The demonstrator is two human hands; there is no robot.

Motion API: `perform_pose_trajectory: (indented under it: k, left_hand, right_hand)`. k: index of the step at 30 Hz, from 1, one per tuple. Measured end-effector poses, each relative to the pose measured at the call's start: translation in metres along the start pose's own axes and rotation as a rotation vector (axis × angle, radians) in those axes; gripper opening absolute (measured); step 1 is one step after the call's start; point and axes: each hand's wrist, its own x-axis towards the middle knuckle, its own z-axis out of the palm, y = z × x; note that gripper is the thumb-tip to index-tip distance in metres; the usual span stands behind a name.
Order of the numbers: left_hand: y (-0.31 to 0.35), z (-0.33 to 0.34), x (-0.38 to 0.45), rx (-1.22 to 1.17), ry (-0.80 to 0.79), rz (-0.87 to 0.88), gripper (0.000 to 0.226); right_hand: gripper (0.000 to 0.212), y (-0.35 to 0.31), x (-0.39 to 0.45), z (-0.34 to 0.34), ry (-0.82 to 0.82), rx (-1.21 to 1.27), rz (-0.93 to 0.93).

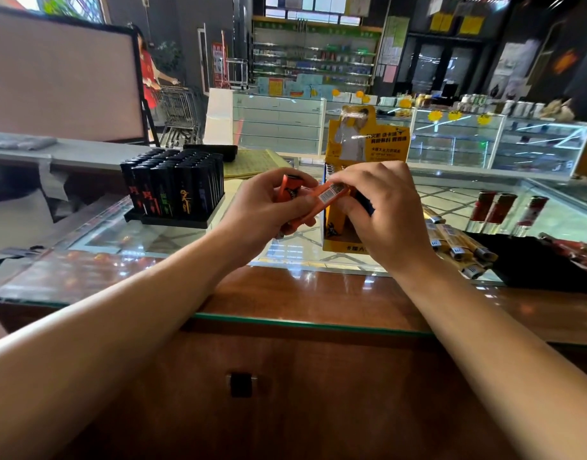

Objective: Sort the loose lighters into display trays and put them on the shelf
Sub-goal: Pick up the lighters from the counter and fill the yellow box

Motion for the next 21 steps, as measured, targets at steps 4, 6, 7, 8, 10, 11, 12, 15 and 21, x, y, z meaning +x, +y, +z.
perform_pose_trajectory:
  k: [4, 6, 7, 8, 10, 11, 12, 15, 21]
  left_hand:
    - [0.0, -0.003, 0.0, -0.065, -0.016, -0.012, 0.017]
    - [0.0, -0.002, 0.0, -0.075, -0.035, -0.022, 0.015]
    - [0.0, -0.002, 0.0, -0.117, -0.044, -0.039, 0.014]
    - [0.001, -0.002, 0.001, -0.2, -0.066, -0.063, 0.019]
    - [0.003, -0.005, 0.004, -0.39, -0.133, -0.122, 0.041]
    - [0.004, -0.005, 0.006, -0.449, -0.151, -0.128, 0.045]
    - [0.004, -0.006, 0.007, -0.464, -0.143, -0.103, 0.038]
    - [0.0, -0.002, 0.01, -0.329, -0.025, 0.005, 0.009]
    - [-0.001, -0.001, 0.01, -0.159, 0.093, 0.086, 0.012]
  right_hand:
    - [0.031, 0.0, 0.0, 0.0, -0.057, -0.042, -0.042]
    - [0.028, -0.002, 0.001, 0.001, -0.029, -0.065, -0.08]
    - [0.025, -0.003, 0.001, 0.001, 0.01, -0.08, -0.088]
    - [0.023, -0.003, 0.001, 0.001, 0.053, -0.099, -0.091]
    - [0.023, -0.004, 0.002, 0.0, 0.107, -0.135, -0.084]
    - [0.023, -0.004, 0.001, -0.001, 0.116, -0.14, -0.073]
    - [0.023, -0.004, 0.001, -0.001, 0.121, -0.138, -0.059]
    - [0.023, -0.006, 0.0, 0.0, 0.112, -0.13, -0.045]
    - [0.032, -0.013, -0.002, 0.002, 0.062, -0.08, -0.041]
